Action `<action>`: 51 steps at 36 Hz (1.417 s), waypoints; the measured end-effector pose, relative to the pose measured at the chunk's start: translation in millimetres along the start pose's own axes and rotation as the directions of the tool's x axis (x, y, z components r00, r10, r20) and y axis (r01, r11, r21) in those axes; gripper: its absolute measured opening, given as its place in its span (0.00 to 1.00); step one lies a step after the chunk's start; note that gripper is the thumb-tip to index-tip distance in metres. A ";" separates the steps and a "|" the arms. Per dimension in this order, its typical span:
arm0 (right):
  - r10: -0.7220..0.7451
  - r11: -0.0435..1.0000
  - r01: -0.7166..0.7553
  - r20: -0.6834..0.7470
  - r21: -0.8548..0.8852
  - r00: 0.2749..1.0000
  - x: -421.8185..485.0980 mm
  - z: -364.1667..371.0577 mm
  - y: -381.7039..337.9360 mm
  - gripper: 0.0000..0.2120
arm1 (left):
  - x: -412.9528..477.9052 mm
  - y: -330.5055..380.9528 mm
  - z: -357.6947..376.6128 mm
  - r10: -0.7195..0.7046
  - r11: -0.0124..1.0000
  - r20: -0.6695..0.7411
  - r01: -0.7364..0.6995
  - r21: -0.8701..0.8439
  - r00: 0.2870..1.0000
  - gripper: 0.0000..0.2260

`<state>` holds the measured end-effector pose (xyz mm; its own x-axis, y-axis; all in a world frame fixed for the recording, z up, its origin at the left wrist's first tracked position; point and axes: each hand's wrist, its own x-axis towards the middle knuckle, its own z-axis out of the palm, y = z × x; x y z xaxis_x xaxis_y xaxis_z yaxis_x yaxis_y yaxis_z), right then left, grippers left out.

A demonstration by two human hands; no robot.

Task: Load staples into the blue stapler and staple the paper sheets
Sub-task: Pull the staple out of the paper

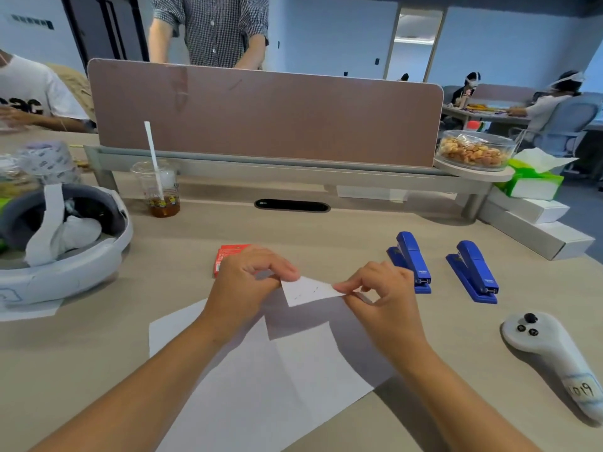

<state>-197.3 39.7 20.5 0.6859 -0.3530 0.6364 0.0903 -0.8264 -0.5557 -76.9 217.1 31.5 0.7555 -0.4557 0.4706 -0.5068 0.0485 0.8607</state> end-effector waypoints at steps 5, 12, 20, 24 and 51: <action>-0.107 0.990 0.110 0.044 -0.086 0.993 1.0 -3.3 2.0 0.04 | -2.2 -6.0 -2.6 0.131 0.989 0.004 -0.131 0.071 0.991 0.17; -0.115 0.987 0.119 0.046 -0.105 0.992 0.0 -7.0 0.7 0.06 | -0.6 -5.8 -8.8 0.394 0.888 0.062 -0.397 0.233 0.917 0.07; -0.136 0.981 0.140 0.043 -0.132 0.990 -2.6 -5.1 -0.6 0.04 | 0.5 -7.0 -9.0 0.454 0.826 0.077 -0.451 0.338 0.888 0.06; -0.135 0.982 0.139 0.037 -0.127 0.990 -2.5 -5.7 -2.2 0.03 | -0.1 -3.3 -7.9 0.487 0.791 0.073 -0.475 0.385 0.870 0.10; 0.468 0.652 -0.694 0.557 0.306 0.686 11.1 -22.7 3.1 0.30 | 22.3 -5.4 -21.1 -0.359 0.932 -0.342 0.354 -0.079 0.869 0.08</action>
<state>-205.8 23.2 38.0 0.9151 -0.3845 -0.1217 -0.1958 -0.1599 -0.9675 -48.6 225.5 41.5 0.9800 -0.1093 0.1664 -0.1722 -0.0456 0.9840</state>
